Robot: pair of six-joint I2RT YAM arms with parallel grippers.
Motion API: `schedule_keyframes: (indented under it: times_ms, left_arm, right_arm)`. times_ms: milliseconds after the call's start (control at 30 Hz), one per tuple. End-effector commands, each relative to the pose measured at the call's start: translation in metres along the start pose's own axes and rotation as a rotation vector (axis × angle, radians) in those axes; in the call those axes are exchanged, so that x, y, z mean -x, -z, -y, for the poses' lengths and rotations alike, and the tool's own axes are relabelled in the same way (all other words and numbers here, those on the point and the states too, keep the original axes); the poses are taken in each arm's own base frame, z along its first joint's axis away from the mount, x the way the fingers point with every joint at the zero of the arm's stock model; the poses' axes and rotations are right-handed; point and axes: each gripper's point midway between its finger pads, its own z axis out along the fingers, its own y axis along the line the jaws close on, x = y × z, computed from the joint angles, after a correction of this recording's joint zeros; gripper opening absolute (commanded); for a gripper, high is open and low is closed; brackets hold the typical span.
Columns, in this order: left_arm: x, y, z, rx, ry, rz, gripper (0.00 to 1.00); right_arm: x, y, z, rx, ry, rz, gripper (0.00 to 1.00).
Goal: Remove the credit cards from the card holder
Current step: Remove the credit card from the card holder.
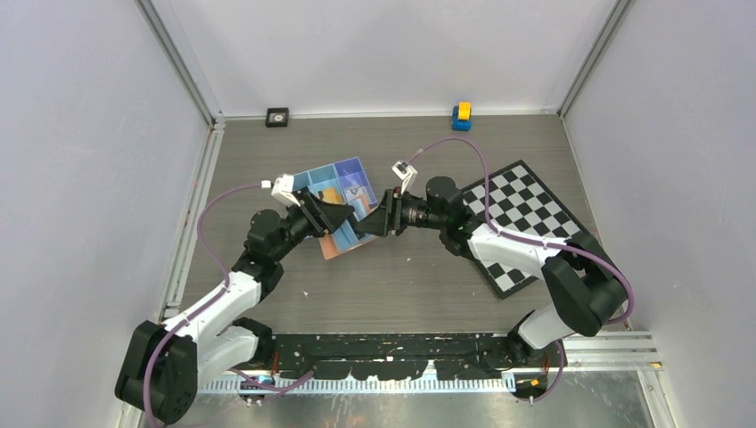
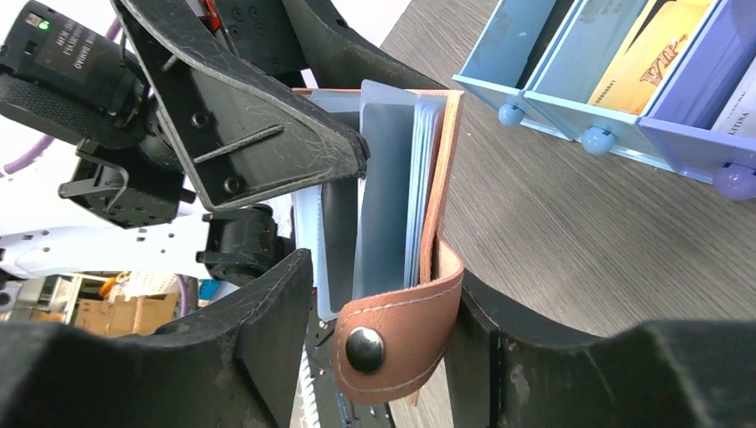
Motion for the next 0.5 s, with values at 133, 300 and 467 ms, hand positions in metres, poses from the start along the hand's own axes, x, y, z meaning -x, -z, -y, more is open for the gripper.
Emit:
schedule_keyframes:
  times_ms: [133, 300, 467]
  left_arm:
    - [0.014, -0.003, 0.022, -0.080, -0.031, 0.026, 0.48]
    - [0.013, -0.003, 0.023, -0.084, -0.029, 0.023, 0.54]
    - [0.012, -0.003, 0.025, -0.091, -0.023, 0.010, 0.77]
  right_arm:
    - [0.012, -0.010, -0.001, -0.098, 0.098, -0.008, 0.38]
    - [0.011, -0.012, 0.008, -0.146, 0.087, -0.024, 0.19]
    - [0.014, -0.011, 0.012, -0.175, 0.078, -0.008, 0.04]
